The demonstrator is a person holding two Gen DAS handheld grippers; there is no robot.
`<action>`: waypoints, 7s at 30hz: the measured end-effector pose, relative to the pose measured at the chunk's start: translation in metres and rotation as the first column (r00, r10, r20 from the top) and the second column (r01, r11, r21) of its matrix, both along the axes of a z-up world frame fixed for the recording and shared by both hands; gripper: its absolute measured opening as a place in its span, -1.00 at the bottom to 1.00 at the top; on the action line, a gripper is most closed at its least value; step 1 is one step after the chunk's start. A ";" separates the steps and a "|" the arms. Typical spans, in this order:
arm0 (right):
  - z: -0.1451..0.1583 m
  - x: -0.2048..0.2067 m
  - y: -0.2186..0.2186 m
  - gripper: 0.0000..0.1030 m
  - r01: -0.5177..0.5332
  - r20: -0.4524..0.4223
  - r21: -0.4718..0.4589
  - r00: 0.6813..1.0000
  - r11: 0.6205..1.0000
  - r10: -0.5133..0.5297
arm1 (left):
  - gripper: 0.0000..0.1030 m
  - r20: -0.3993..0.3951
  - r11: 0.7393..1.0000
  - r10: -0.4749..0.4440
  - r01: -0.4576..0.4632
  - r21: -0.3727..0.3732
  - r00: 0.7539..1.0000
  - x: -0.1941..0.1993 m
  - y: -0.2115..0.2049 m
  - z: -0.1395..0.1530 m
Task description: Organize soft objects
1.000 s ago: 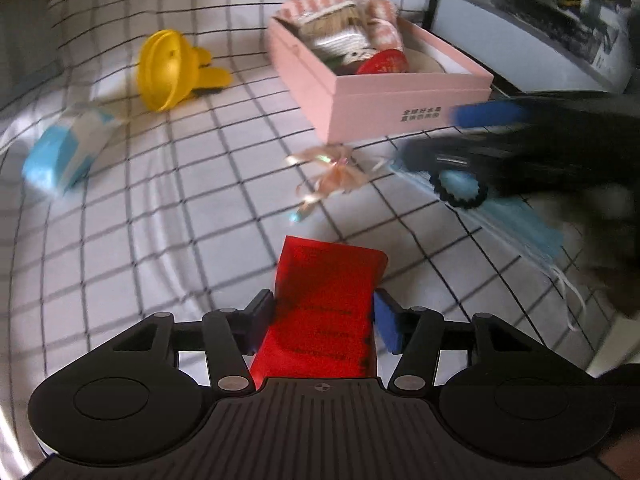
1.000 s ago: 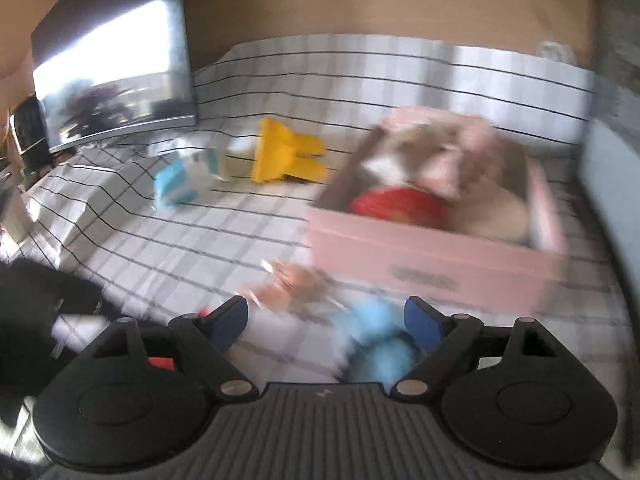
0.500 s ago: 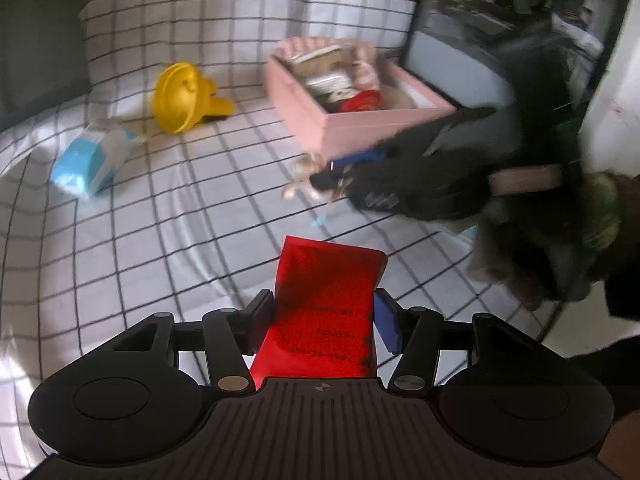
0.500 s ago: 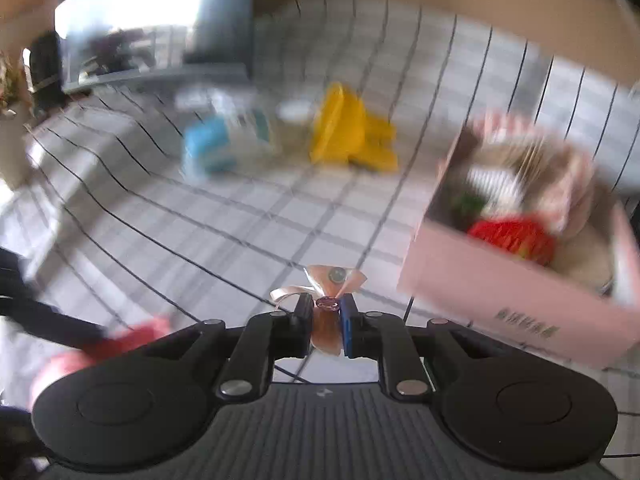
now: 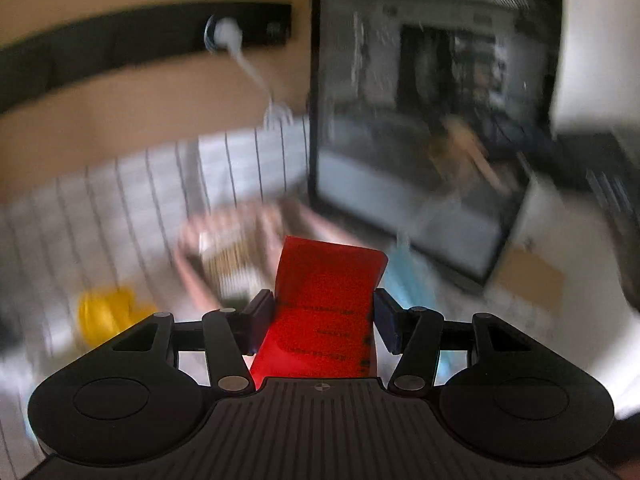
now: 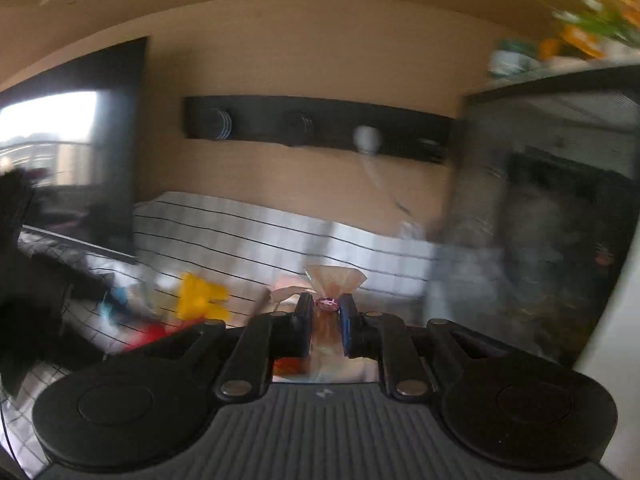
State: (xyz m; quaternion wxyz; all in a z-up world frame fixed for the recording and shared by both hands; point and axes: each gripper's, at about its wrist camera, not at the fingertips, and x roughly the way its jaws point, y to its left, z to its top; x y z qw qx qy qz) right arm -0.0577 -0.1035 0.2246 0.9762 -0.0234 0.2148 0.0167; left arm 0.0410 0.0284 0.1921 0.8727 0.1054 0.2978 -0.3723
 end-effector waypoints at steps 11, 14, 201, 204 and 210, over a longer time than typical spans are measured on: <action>-0.061 -0.005 -0.032 -0.73 0.106 -0.119 0.119 0.989 0.987 -0.091 | 0.39 -0.163 0.992 0.101 -0.086 0.093 0.982 0.135 -0.093 -0.071; -0.068 -0.001 -0.035 -0.73 0.096 -0.137 0.126 0.987 0.987 -0.078 | 0.40 -0.169 0.988 0.153 -0.146 0.052 0.974 0.134 -0.083 -0.073; -0.204 -0.014 -0.057 -0.02 -0.030 -0.392 0.029 0.919 0.999 0.039 | -0.64 -0.192 0.966 0.152 -0.105 0.234 0.969 -0.065 -0.083 -0.168; -0.200 -0.015 -0.048 -0.80 -0.079 -0.402 0.022 0.912 0.997 0.081 | -0.66 -0.206 0.971 0.127 -0.079 0.226 0.970 -0.073 -0.076 -0.166; -0.176 -0.017 -0.031 -0.93 -0.128 -0.406 0.013 0.906 0.992 0.122 | -0.66 -0.212 0.985 0.068 -0.032 0.171 0.975 -0.091 -0.056 -0.148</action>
